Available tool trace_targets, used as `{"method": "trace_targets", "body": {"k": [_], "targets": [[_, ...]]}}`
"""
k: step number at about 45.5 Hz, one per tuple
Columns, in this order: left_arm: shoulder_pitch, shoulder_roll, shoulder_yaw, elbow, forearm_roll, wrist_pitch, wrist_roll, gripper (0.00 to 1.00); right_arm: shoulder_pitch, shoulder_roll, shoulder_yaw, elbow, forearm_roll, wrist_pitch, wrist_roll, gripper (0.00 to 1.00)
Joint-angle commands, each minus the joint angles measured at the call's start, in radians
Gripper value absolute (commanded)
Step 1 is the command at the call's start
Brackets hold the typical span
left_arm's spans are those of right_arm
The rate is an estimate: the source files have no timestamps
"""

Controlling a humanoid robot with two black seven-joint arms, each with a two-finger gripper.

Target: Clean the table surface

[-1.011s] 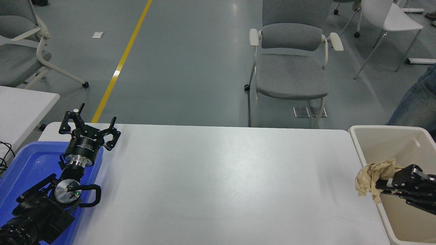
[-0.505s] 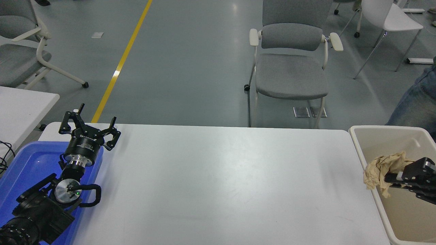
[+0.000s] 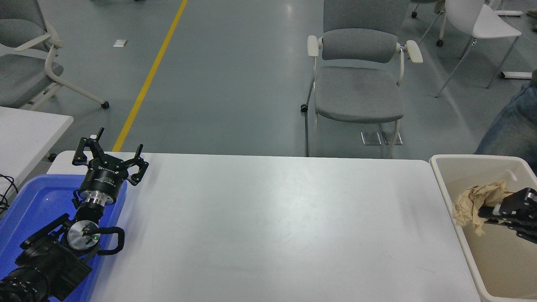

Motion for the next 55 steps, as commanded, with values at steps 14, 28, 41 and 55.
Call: {"method": "trace_targets", "body": {"k": [14, 28, 41, 55], "targets": [[0.000, 0.000, 0.000, 0.000, 0.000, 0.000, 0.000, 1.00, 0.005, 0.261, -0.033, -0.300, 0.011, -0.351, -0.052, 0.00], [0.000, 0.000, 0.000, 0.000, 0.000, 0.000, 0.000, 1.00, -0.061, 0.526, -0.047, -0.754, 0.126, -0.552, -0.052, 0.00], [0.000, 0.000, 0.000, 0.000, -0.001, 0.000, 0.000, 1.00, -0.130, 0.722, -0.045, -1.076, 0.214, -0.621, -0.050, 0.00], [0.000, 0.000, 0.000, 0.000, 0.000, 0.000, -0.001, 1.00, -0.178, 0.827, -0.044, -1.153, 0.312, -0.789, -0.050, 0.00]]}}
